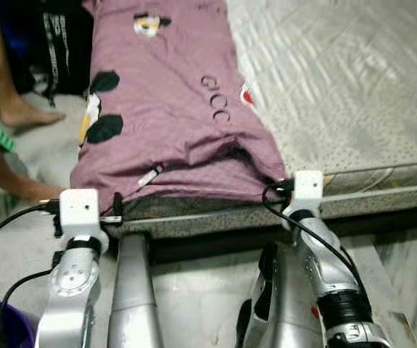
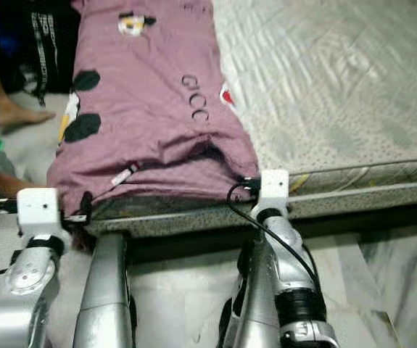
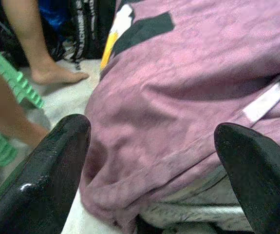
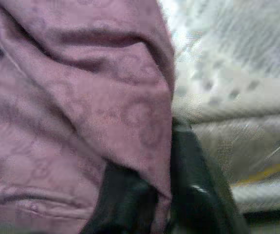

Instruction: Clean up the room

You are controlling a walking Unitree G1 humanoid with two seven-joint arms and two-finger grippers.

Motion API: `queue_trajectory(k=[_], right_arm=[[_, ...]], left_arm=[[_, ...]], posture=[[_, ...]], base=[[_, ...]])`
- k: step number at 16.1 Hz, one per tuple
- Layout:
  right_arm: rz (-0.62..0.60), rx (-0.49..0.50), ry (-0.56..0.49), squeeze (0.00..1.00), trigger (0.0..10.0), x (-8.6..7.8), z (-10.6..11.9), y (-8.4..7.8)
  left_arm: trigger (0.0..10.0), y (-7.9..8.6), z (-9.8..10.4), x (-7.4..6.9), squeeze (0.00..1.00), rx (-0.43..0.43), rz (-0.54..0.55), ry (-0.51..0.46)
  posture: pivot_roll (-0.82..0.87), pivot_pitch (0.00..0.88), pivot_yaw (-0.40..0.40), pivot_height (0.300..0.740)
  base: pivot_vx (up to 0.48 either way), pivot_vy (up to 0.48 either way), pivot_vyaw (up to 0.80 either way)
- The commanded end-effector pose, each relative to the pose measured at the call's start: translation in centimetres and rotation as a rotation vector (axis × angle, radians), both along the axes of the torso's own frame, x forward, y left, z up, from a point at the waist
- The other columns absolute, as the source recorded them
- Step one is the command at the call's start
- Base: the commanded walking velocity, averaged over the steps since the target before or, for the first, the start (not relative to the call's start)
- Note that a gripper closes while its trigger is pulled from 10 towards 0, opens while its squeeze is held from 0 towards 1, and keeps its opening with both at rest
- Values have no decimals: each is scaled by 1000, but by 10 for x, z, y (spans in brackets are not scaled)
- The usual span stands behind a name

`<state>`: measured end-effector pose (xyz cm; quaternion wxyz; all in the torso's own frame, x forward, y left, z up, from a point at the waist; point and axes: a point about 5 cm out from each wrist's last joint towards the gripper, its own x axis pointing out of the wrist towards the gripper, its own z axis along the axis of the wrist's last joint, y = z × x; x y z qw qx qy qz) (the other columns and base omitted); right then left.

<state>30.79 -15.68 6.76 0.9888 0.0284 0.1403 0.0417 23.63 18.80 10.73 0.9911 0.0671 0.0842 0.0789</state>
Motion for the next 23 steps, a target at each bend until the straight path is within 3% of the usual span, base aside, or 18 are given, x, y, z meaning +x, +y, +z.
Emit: queue_trajectory(k=[1,2,4,5,9,10,13,15,18,20,23], right_arm=[[43,5,116,1000,10000,-4,-13,5],[100,-5,179,1000,10000,-6,-16,10],[154,-37,186,1000,10000,-7,-14,11],[190,-110,163,1000,10000,-8,-12,9],[206,-249,-80,1000,10000,-10,13,4],[150,-300,-143,1000,10000,-12,19,-2],[118,-345,-243,1000,10000,-18,26,-6],[155,-314,-258,1000,10000,-20,27,-1],[307,-195,-221,1000,10000,-22,26,16],[307,-197,-235,1000,10000,-20,29,14],[325,-205,-318,1000,10000,-13,41,25]], left_arm=[[10000,1,-3,0,0,2,3,9],[10000,2,-5,0,0,4,1,17],[10000,2,-6,0,0,8,-1,23],[10000,2,-7,1,0,9,-2,21],[10000,-1,-6,3,0,10,-16,12],[10000,-2,-6,4,0,11,-20,11],[10000,-2,-5,4,0,14,-26,8],[10000,-2,-5,4,0,15,-27,8],[10000,-2,-6,3,0,16,-28,12],[10000,-2,-6,3,0,16,-28,12],[10000,-4,-5,5,0,14,-33,5]], posture=[[226,44,-26,490],[227,42,-27,490],[228,39,-30,490],[226,38,-30,490],[219,40,-23,490],[215,41,-19,490],[214,46,-14,490],[215,50,-13,490],[217,52,-13,490],[214,51,-12,490],[212,49,-13,490]], base=[[0,0,0],[0,0,0],[0,0,0],[0,0,0],[0,0,0],[0,0,0],[0,0,0],[0,0,0],[0,0,0],[0,0,0],[0,0,0]])
